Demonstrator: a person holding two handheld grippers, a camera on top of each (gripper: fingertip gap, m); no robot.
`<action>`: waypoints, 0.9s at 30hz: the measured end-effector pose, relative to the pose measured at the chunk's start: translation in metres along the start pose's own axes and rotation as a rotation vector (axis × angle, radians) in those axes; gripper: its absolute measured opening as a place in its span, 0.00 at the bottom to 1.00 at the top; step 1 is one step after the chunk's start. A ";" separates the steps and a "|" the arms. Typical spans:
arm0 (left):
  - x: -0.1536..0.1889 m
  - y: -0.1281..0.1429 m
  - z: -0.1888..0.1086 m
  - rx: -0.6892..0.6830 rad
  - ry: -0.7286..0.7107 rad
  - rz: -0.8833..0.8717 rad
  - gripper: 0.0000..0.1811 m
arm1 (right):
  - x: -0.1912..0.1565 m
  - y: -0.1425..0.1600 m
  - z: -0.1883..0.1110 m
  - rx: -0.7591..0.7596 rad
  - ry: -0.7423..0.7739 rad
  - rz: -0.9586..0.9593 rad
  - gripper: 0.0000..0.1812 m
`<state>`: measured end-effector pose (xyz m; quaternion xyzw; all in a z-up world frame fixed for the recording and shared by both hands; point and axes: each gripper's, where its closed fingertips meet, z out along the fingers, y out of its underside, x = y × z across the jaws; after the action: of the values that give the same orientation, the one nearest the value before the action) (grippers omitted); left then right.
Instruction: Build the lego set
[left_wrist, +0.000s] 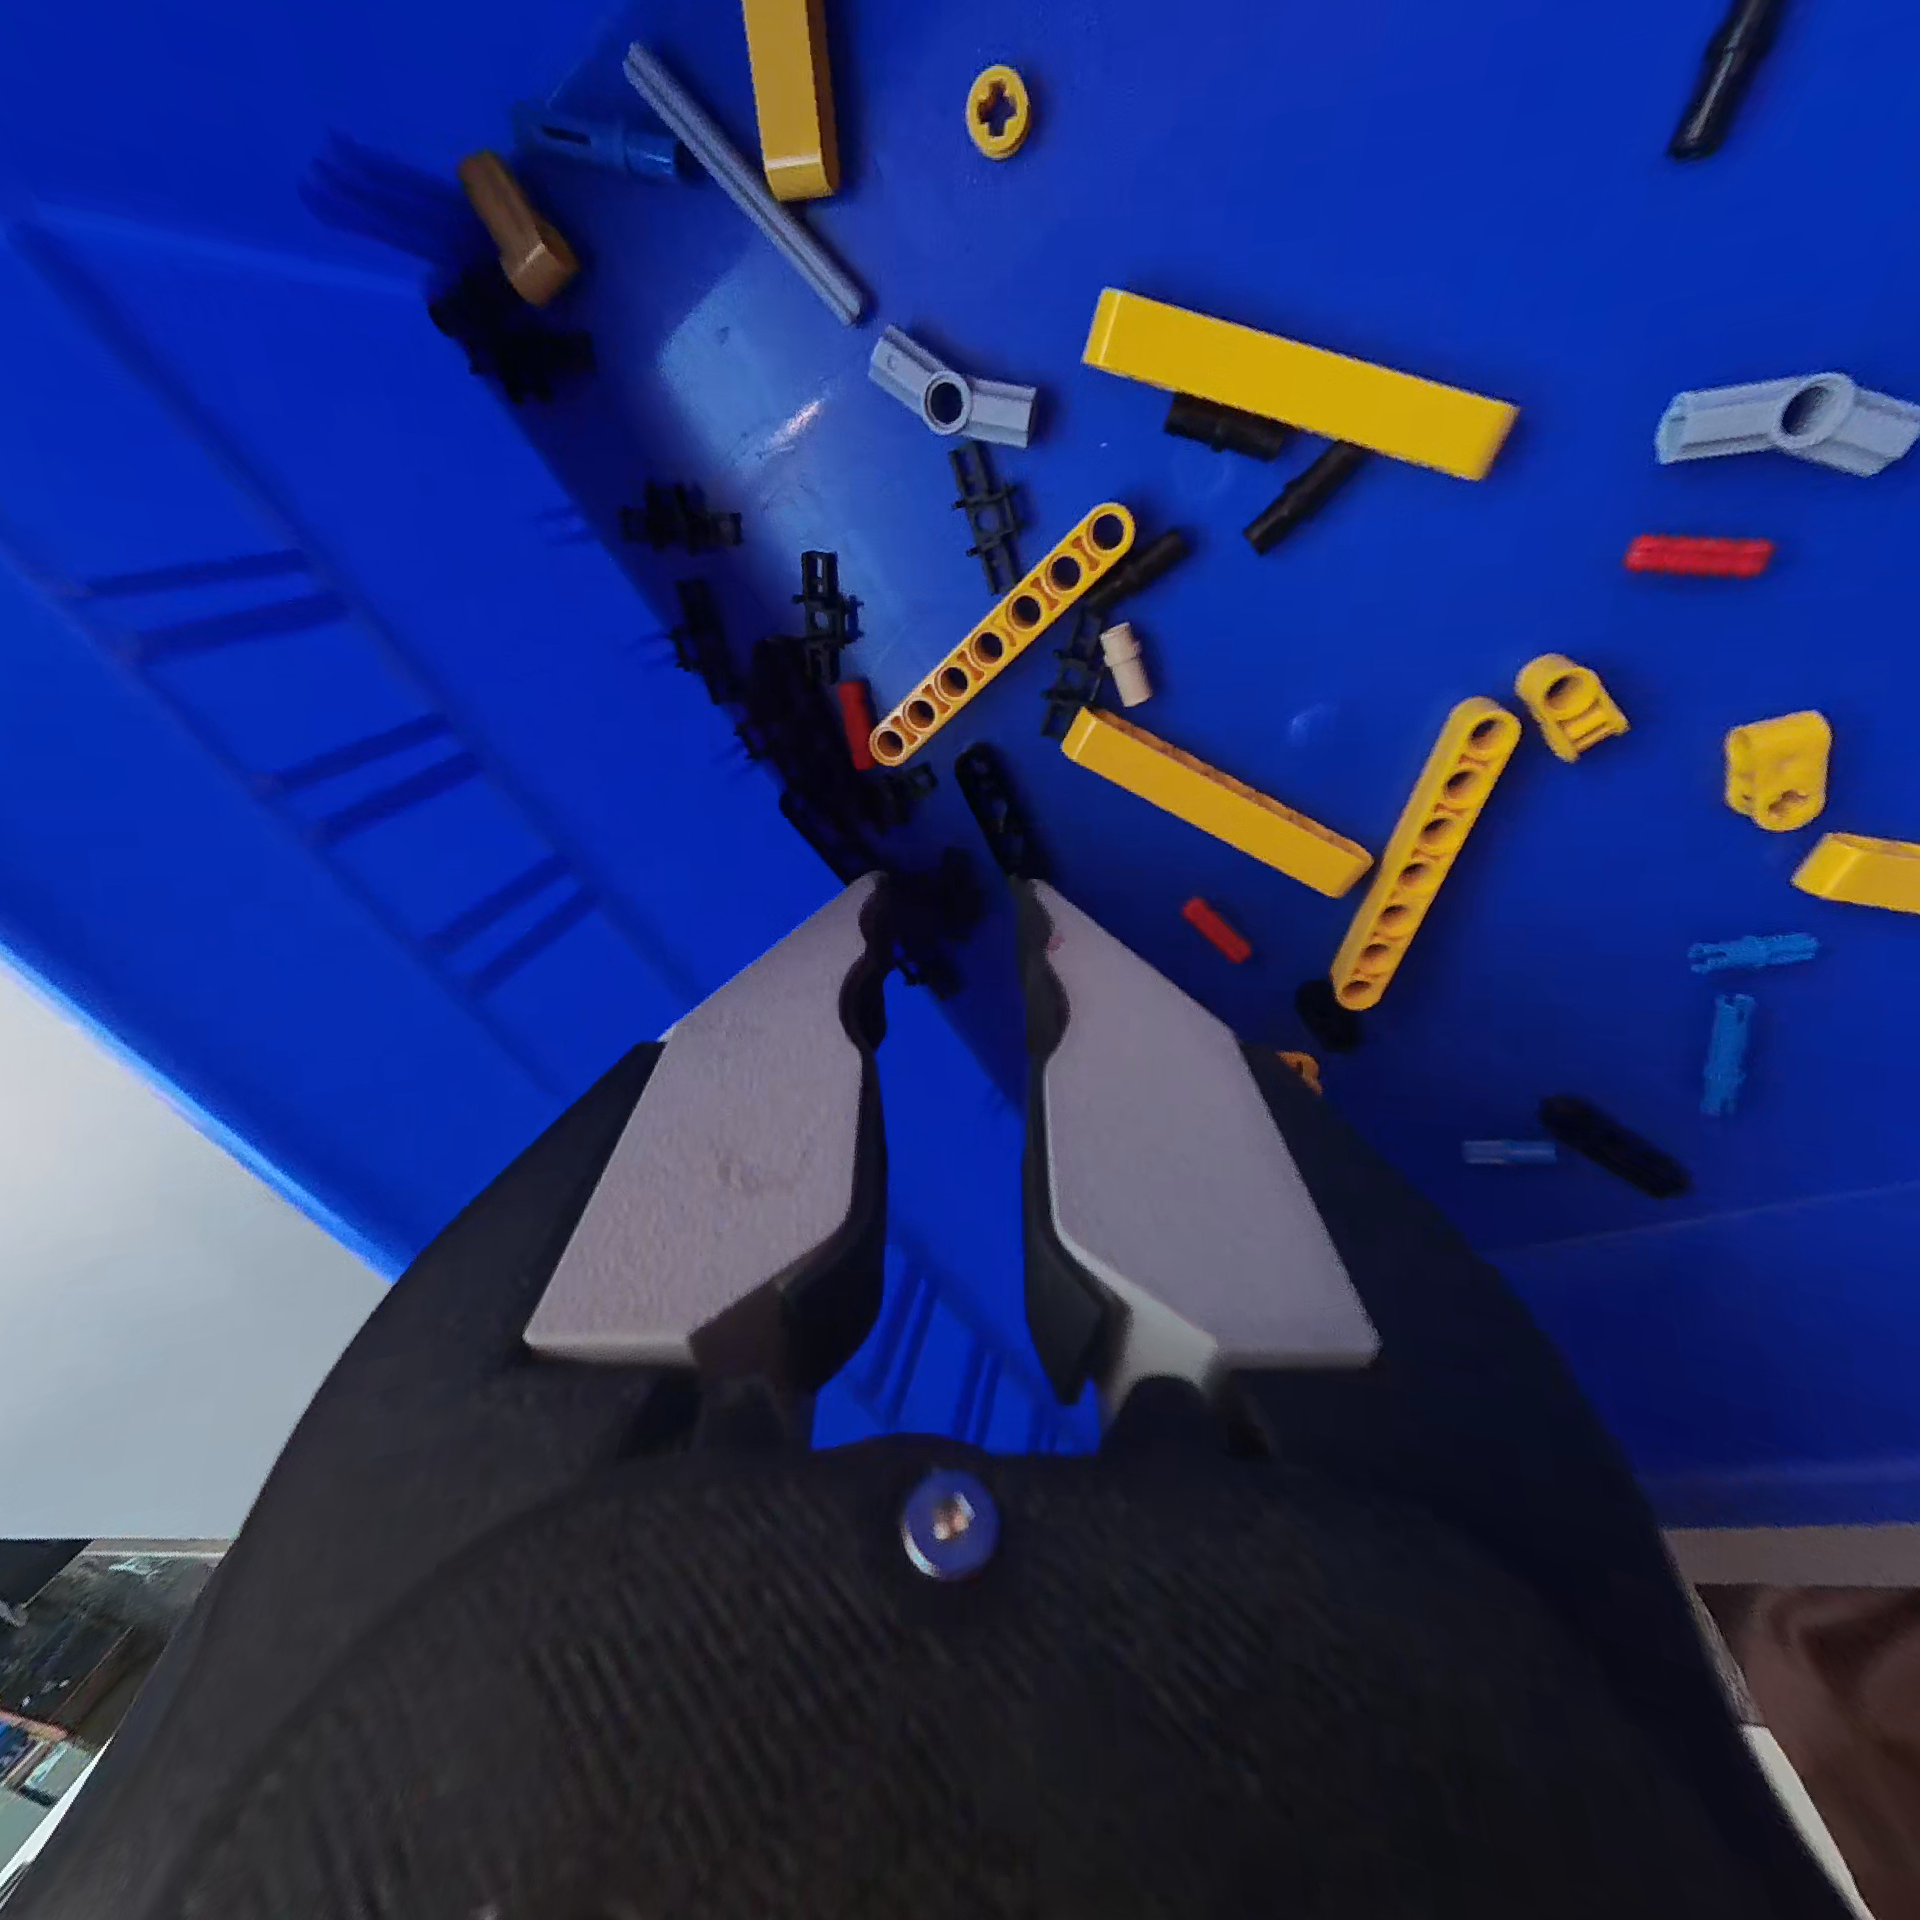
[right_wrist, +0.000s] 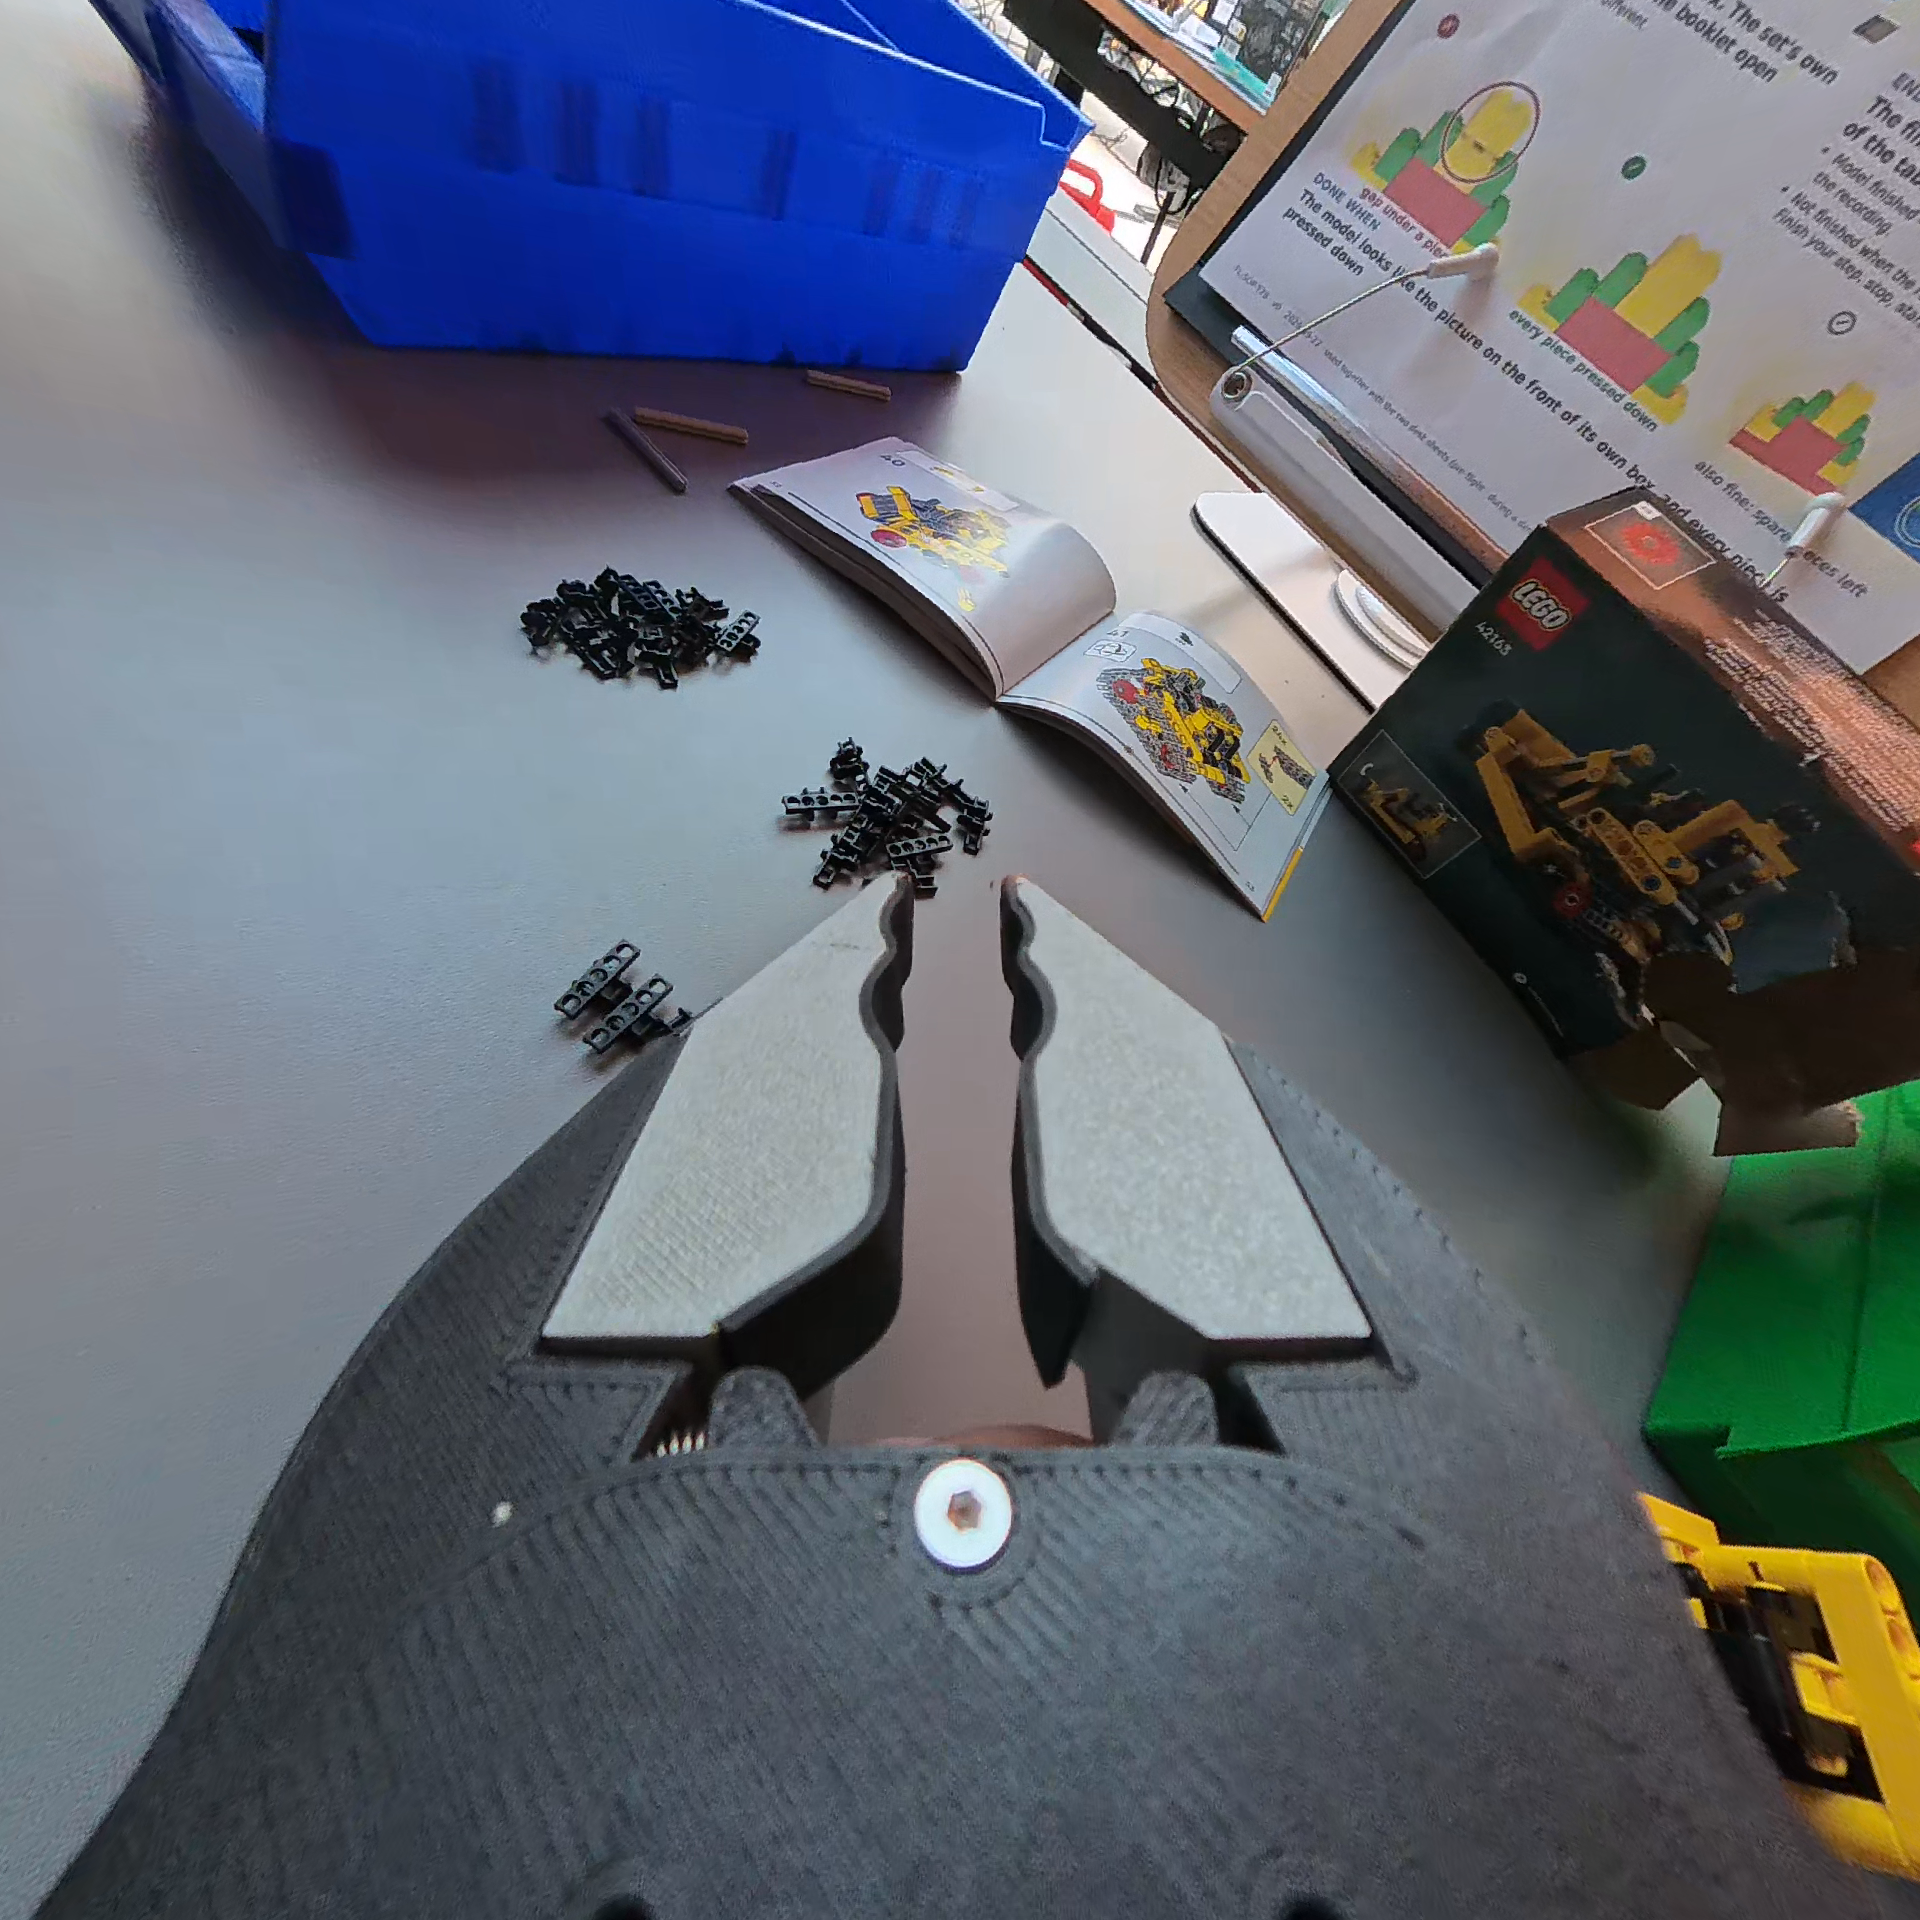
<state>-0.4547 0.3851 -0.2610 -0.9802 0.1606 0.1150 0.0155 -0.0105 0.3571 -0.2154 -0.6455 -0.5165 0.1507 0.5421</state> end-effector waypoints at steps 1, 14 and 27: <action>-0.001 0.000 0.000 -0.002 -0.012 0.000 0.12 | -0.001 -0.001 0.000 0.003 -0.003 -0.002 0.07; 0.016 0.009 0.000 -0.073 0.154 -0.002 0.14 | -0.007 -0.003 -0.001 0.009 -0.018 -0.041 0.07; 0.001 0.007 0.001 -0.107 0.012 0.112 0.09 | -0.012 -0.003 0.000 0.008 -0.031 -0.056 0.07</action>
<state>-0.4560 0.3785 -0.2617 -0.9698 0.2088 0.1183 -0.0445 -0.0169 0.3469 -0.2169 -0.6261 -0.5420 0.1475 0.5408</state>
